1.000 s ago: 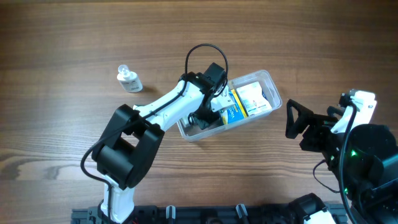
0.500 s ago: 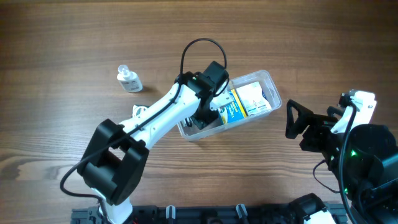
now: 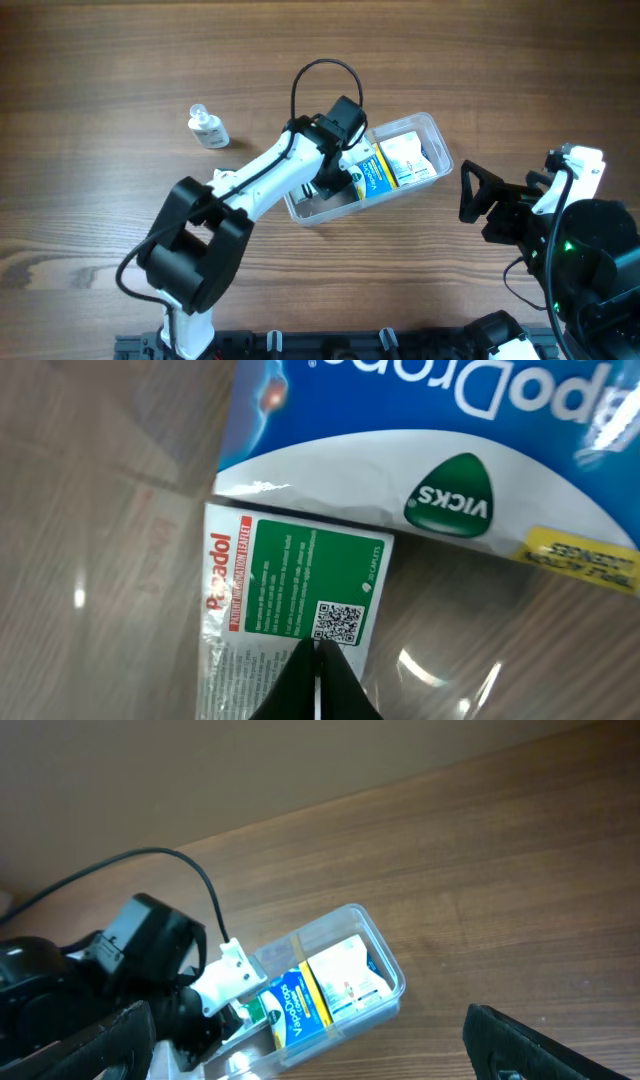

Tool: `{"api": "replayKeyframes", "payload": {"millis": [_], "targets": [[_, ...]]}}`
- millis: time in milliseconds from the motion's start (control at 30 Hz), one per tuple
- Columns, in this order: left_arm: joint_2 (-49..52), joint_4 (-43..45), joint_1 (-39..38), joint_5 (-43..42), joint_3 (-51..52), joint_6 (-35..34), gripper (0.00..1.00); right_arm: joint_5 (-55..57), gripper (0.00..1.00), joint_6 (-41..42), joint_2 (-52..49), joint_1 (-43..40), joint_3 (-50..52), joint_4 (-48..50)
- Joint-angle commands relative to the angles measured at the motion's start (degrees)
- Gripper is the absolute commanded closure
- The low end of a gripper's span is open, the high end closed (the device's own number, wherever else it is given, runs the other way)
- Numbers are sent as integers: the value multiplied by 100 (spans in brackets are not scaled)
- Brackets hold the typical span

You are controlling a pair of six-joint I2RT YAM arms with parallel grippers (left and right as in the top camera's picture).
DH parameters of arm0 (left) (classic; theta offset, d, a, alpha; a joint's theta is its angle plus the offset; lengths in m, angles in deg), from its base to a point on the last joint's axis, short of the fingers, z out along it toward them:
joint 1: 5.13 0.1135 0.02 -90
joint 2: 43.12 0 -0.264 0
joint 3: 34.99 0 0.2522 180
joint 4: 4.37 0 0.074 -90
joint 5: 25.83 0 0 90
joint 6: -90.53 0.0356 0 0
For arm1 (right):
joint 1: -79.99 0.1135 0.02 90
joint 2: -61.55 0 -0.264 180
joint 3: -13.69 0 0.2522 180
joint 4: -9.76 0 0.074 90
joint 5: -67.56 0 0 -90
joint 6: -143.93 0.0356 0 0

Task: Pack container
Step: 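Carry the Panadol box into the container's left side and release, then move left gripper to the green Zam-Buk tin and grasp it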

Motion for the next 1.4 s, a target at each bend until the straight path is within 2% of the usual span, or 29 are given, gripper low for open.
{"api": "replayKeyframes", "payload": {"millis": [0,100,200,233,300,400,500,533,567,600,667,733,767,833,967,1067,1233,1367], "targets": [[267,-28,26,315,74,-96,96,101,0,0,-13,-22,-31,7],[129,-61,13,737,68,-367,96,101,0,-2,-13,-22,-31,7],[-376,-245,-13,765,-55,-413,96,101,0,2,-13,-22,-31,9],[-570,-295,-22,767,-136,-472,92,101,0,-2,-13,-22,-31,7],[-1003,-334,-28,763,-264,-706,79,101,0,0,-13,-22,-31,7],[-1862,-398,-22,686,-291,-1043,51,101,0,0,-13,-22,-31,4],[-2507,-841,22,680,-291,-1196,45,101,0,0,-13,-22,-31,4],[-2710,-1108,105,678,-291,-1458,39,101,0,0,-13,-22,-31,4],[-2837,-1338,201,678,-291,-1631,21,101,0,0,-13,-22,-31,4],[-2944,-1764,439,678,-289,-1836,15,101,0,0,-13,-22,-31,4],[-2933,-2188,831,675,-271,-2284,15,101,0,0,-13,-22,-31,0],[-2815,-2529,1462,673,-125,-3023,24,101,0,-2,-13,-22,-31,-13],[-2782,-2570,1615,667,-66,-3110,23,101,0,0,-13,-22,-31,-13],[-2671,-2492,2105,308,186,-3112,11,101,0,0,-13,-22,-31,-17],[-2479,-1991,2555,55,627,-3110,13,101,0,0,-13,-22,-31,-35],[-2286,-1460,2597,48,1091,-3112,16,101,0,2,-13,-22,-31,-37],[-1759,-560,2597,232,1834,-3051,11,103,0,2,-13,-22,-31,-39],[-1250,-192,2597,538,1919,-3049,12,101,0,0,-13,-22,-31,-52]]}}
